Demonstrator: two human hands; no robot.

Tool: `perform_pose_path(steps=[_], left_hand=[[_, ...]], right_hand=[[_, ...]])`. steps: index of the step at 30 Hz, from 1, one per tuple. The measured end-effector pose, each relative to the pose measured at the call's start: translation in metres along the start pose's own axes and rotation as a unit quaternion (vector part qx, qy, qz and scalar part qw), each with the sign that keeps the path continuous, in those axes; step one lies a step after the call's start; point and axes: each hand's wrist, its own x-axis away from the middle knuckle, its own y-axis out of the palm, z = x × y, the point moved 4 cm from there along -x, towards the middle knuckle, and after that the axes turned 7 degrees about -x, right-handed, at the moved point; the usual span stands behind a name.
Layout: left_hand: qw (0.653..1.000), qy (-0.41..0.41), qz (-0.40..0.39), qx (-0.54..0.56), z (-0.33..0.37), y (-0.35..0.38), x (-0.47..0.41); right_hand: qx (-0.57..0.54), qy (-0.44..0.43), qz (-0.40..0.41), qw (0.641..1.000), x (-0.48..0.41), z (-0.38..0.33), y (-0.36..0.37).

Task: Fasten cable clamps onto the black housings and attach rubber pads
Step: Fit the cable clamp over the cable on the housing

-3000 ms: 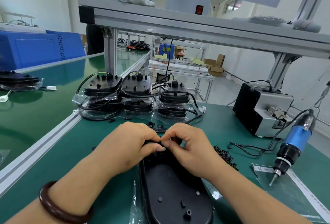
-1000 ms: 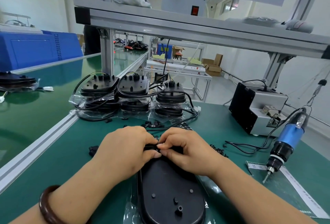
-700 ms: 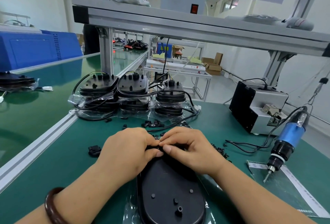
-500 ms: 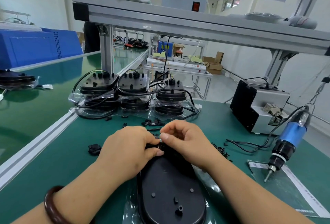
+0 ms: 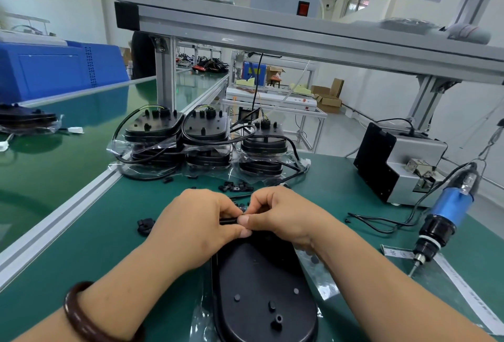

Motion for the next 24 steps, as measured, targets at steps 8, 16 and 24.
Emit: perform_pose_path(steps=[8, 16, 24], left_hand=[[1.0, 0.012, 0.002, -0.015, 0.0023, 0.0002, 0.0014], [0.999, 0.024, -0.013, 0.023, 0.0027, -0.0006, 0.0007], [0.997, 0.036, -0.024, 0.065, 0.0044, -0.0011, -0.0009]], right_hand=[[0.003, 0.011, -0.028, 1.0, -0.0033, 0.0012, -0.0027], [-0.008, 0.01, -0.007, 1.0, 0.0001, -0.0002, -0.002], [-0.031, 0.001, 0.008, 0.999, 0.0002, 0.0037, -0.0024]])
